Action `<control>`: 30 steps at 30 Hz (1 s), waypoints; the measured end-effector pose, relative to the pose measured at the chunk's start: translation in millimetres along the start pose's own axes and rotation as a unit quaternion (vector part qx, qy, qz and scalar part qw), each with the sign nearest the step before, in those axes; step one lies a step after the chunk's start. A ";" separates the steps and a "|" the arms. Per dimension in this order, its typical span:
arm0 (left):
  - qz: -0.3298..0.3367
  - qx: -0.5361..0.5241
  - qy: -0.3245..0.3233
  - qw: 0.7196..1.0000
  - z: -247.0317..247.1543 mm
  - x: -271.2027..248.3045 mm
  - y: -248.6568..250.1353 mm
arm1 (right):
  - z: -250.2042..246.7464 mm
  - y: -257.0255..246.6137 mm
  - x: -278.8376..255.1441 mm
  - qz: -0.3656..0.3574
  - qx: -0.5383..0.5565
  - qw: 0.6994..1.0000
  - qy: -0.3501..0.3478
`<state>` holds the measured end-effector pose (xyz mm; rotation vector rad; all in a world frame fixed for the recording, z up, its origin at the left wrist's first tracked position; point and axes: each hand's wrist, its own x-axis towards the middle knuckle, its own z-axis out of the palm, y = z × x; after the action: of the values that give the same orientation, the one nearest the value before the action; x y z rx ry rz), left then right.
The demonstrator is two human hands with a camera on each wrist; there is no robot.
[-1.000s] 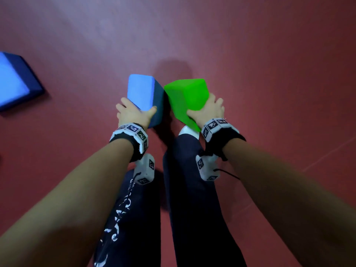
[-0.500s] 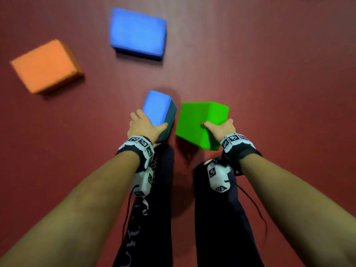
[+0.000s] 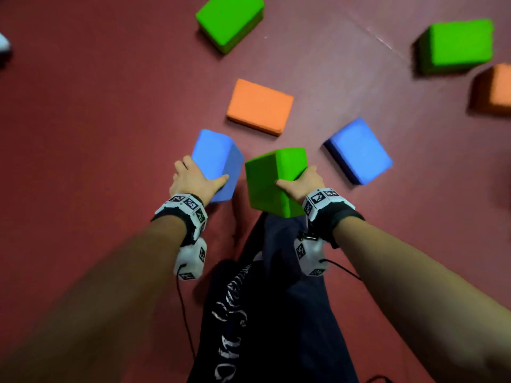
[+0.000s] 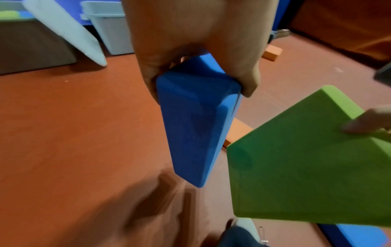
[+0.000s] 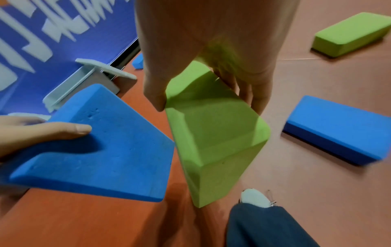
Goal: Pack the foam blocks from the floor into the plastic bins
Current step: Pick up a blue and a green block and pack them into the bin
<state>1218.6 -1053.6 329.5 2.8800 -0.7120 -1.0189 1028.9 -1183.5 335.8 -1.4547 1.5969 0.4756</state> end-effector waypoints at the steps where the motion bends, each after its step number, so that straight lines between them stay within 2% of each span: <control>1: -0.017 -0.018 0.008 1.000 -9.4 5.8 -5.4 | 2.2 -16.9 4.9 -0.012 -0.017 1.000 -0.009; 7: -0.130 -0.094 0.025 0.987 -57.1 42.6 -40.9 | 10.3 -119.0 34.2 -0.064 -0.126 0.988 -0.061; 10: -0.167 -0.104 0.027 0.980 -75.5 56.0 -50.2 | 10.6 -158.3 46.7 -0.093 -0.165 0.980 -0.062; 14: -0.196 -0.142 0.041 0.969 -107.1 87.1 -62.7 | 17.7 -222.2 62.3 -0.117 -0.236 0.962 -0.067; 19: -0.214 -0.189 0.050 0.957 -137.4 129.8 -79.8 | 35.1 -298.9 67.1 -0.115 -0.259 0.956 -0.076; 24: -0.249 -0.232 0.044 0.939 -167.6 187.5 -115.9 | 80.1 -396.2 79.0 -0.111 -0.273 0.953 -0.071; 27: -0.272 -0.276 0.034 0.921 -194.3 230.0 -145.5 | 108.8 -457.5 85.3 -0.101 -0.282 0.951 -0.068; 30: -0.294 -0.330 0.055 0.895 -232.3 272.6 -189.6 | 141.1 -528.8 86.3 -0.117 -0.287 0.948 -0.072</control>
<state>1623.1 -1030.8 321.7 2.5021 0.4820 -0.8719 1579.1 -1249.0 340.0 -1.9587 1.1947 0.9366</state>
